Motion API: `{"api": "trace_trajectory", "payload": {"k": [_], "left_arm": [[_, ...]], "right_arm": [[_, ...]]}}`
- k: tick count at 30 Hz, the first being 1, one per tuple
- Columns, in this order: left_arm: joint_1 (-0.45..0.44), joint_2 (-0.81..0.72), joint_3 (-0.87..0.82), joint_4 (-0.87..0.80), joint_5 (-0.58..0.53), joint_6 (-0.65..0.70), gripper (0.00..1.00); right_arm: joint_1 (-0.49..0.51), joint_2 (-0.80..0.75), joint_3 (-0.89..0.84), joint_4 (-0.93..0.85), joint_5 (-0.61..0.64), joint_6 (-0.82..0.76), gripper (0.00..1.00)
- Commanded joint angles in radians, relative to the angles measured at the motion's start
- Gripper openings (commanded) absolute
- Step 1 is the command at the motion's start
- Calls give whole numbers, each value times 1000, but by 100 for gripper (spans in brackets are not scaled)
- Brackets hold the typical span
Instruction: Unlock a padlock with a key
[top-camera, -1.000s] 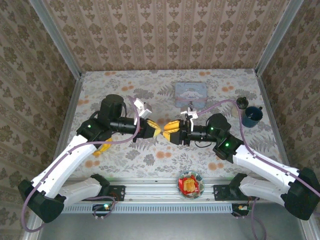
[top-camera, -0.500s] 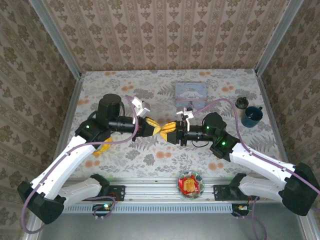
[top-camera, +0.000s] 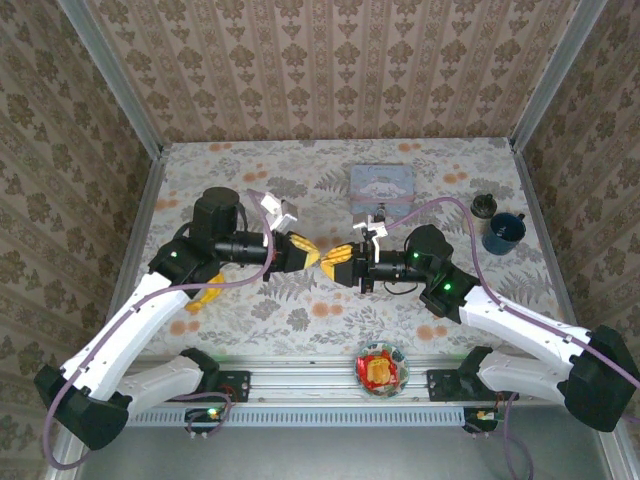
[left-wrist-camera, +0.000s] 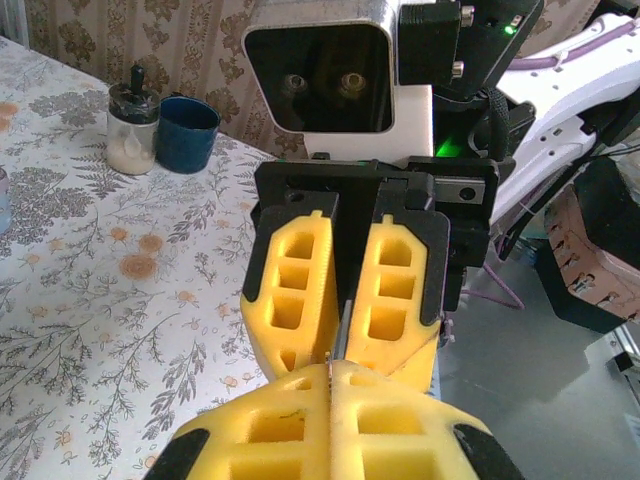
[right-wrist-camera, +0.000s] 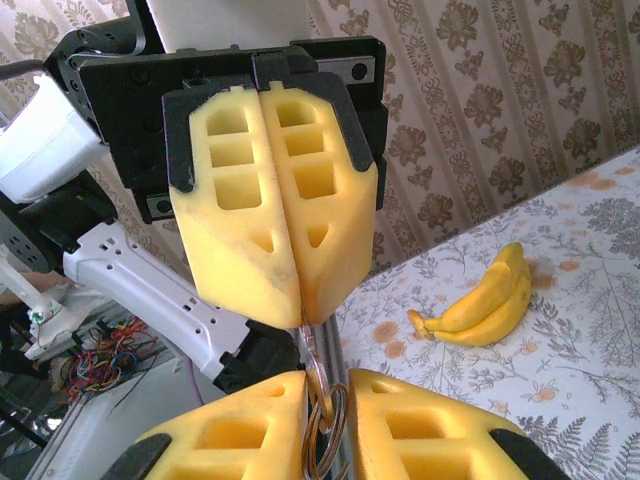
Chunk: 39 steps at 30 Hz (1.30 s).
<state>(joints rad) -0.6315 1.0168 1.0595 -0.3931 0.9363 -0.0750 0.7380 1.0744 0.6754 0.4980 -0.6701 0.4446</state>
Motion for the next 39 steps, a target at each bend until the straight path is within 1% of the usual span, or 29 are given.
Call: {"api": "trace_trajectory", "payload": {"k": [1,6,10,14,15,16,17,20,21,23,24,26,29,30,32,35,37,39], "left_arm": [[7,-17,-9,17,33,-10,0],[9,-20,-10,17,30,-10,0],[18,-24,-16,39,27,-29,0],[25,-26,-26,79,18,-65,0],[27,-29,-29,89,8,-75,10],[31,-31,-33,102,-10,-90,30],[34,-35,-39,115,-36,-107,47],[50,-61,-62,164,-119,-155,78],[54,-70,-73,180,-149,-170,85],[58,-92,-96,206,-243,-189,100],[58,-99,-105,213,-284,-192,100],[58,-100,-112,201,-408,-195,100],[58,-61,-99,183,-503,-204,100],[58,-41,-91,181,-522,-207,100],[58,20,-75,188,-575,-224,100],[58,128,-39,214,-627,-243,100],[58,210,-7,240,-642,-257,100],[58,299,24,282,-654,-276,100]], "right_arm": [[7,-13,30,56,4,-1,19],[7,-9,36,54,-1,-1,10],[7,-10,33,43,1,-7,0],[7,-14,34,28,10,-12,0],[7,-16,36,17,21,-13,0],[8,-19,38,-2,35,-19,0],[6,-24,39,-24,56,-24,0],[2,-46,44,-119,167,-33,0],[0,-53,47,-150,206,-32,0],[-12,-70,53,-241,321,-18,0],[-19,-77,56,-280,373,-6,0],[-52,-94,64,-377,495,39,0],[-141,-117,58,-453,570,101,0],[-165,-124,59,-490,603,111,0],[-215,-126,79,-585,712,111,0],[-293,-106,97,-647,825,87,0],[-353,-76,111,-666,875,80,0],[-415,-36,117,-647,886,63,0]]}}
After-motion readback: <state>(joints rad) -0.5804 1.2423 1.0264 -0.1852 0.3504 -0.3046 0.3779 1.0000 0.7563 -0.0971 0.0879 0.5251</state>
